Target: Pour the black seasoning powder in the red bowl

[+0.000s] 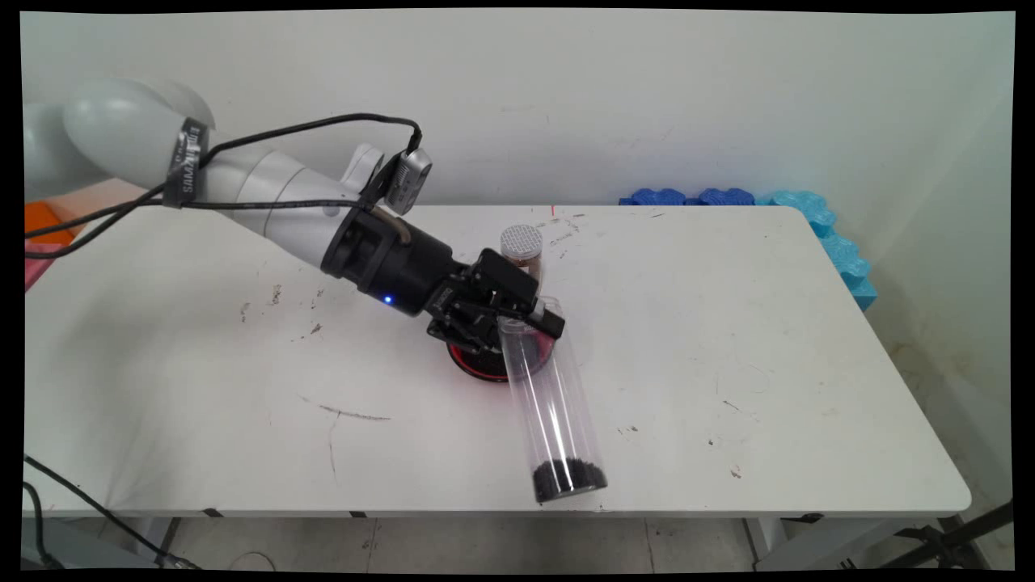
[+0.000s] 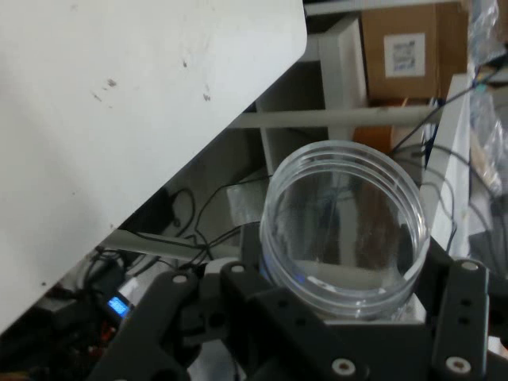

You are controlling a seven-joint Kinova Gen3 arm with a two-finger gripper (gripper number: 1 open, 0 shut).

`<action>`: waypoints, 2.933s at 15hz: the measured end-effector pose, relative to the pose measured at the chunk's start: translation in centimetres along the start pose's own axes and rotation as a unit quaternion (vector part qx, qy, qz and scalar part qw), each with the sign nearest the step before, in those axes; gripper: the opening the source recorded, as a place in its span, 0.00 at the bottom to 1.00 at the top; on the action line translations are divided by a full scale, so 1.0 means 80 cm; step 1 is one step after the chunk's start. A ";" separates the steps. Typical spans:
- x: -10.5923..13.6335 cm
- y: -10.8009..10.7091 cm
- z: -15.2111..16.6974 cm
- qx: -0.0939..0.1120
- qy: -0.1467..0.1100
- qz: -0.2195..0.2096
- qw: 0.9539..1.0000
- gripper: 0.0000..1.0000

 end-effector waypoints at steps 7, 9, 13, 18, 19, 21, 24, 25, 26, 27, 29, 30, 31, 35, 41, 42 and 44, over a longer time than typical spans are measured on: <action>0.013 -0.016 -0.005 -0.008 0.012 -0.083 0.996 0.00; 0.017 -0.020 -0.006 -0.011 0.015 -0.106 0.994 0.00; 0.025 -0.028 -0.009 -0.018 0.017 -0.145 0.989 0.00; 0.034 -0.029 -0.009 -0.038 0.010 -0.194 0.980 0.00; 0.035 -0.030 -0.010 -0.042 0.008 -0.203 0.978 0.00; 0.038 -0.031 -0.011 -0.050 0.004 -0.217 0.975 0.00; 0.041 -0.034 -0.012 -0.059 -0.001 -0.237 0.970 0.00; 0.042 -0.035 -0.012 -0.061 -0.002 -0.243 0.968 0.00; 0.043 -0.036 -0.012 -0.064 -0.002 -0.250 0.966 0.00; 0.045 -0.037 -0.012 -0.066 -0.003 -0.257 0.964 0.00; 0.048 -0.040 -0.012 -0.070 -0.002 -0.269 0.961 0.00; 0.049 -0.040 -0.013 -0.071 -0.002 -0.272 0.960 0.00; 0.051 -0.042 -0.013 -0.073 -0.001 -0.277 0.958 0.00; 0.057 -0.049 -0.015 -0.076 0.002 -0.296 0.952 0.00; 0.063 -0.061 -0.014 -0.079 0.003 -0.321 0.944 0.00; 0.063 -0.063 -0.013 -0.080 0.004 -0.327 0.942 0.00; 0.064 -0.065 -0.009 -0.081 0.005 -0.336 0.938 0.00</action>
